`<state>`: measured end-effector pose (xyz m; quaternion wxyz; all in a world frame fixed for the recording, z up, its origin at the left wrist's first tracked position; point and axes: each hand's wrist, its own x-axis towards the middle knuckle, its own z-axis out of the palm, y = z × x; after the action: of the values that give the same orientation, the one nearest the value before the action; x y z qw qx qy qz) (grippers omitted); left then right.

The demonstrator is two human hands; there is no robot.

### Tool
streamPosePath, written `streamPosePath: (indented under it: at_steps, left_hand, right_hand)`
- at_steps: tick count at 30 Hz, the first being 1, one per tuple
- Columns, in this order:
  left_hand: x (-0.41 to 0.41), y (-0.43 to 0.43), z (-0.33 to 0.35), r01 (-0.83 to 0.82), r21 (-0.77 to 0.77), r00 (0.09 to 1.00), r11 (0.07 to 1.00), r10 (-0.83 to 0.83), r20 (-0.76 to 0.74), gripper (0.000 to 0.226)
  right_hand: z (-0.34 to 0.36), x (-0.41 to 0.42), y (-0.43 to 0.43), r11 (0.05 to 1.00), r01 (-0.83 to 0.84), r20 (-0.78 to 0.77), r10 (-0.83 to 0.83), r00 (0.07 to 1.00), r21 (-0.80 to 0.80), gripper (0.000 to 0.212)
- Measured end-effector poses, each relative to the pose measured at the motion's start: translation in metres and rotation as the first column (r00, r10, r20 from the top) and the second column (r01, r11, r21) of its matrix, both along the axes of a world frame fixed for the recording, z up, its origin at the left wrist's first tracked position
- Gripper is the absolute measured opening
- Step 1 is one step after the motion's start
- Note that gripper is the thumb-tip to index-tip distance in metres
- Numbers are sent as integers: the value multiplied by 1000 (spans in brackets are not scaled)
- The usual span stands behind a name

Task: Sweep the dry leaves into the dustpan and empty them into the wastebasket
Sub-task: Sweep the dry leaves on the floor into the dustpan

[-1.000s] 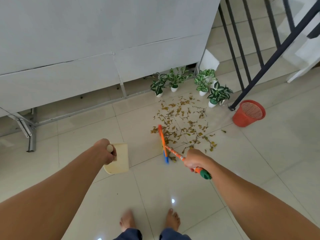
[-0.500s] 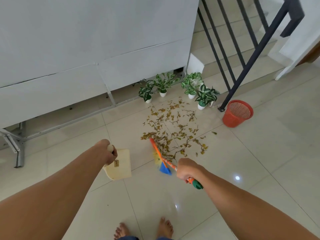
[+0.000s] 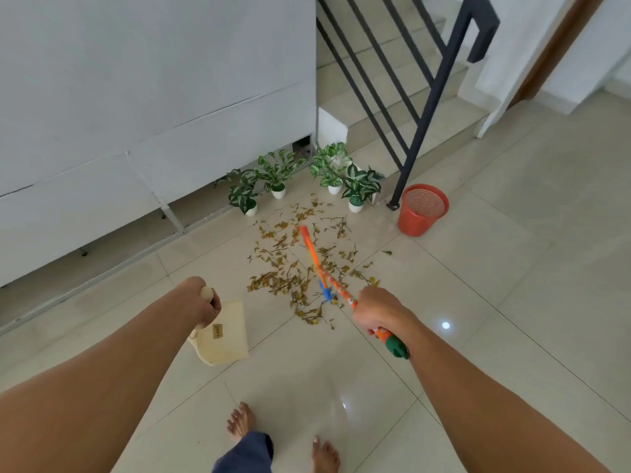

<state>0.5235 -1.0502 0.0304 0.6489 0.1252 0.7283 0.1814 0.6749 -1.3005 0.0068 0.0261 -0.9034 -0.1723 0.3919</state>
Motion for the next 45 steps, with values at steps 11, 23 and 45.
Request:
streamPosePath:
  at_steps: [11,23,45]
  left_hand:
    - [36,44,-4,145,-33,989,989,-144,22,23]
    - [66,98,4,275,-48,961,960,-276,-4,27]
    - [82,102,12,443,-38,896,895,-444,-1,16]
  right_hand:
    - [-29,-11,5,974,170,3,-172,985,-150,17]
    - [-22,-37,81,941,318,-178,-334,926,-113,20]
    - [3,-34,90,821,570,-274,-544,793,21,3]
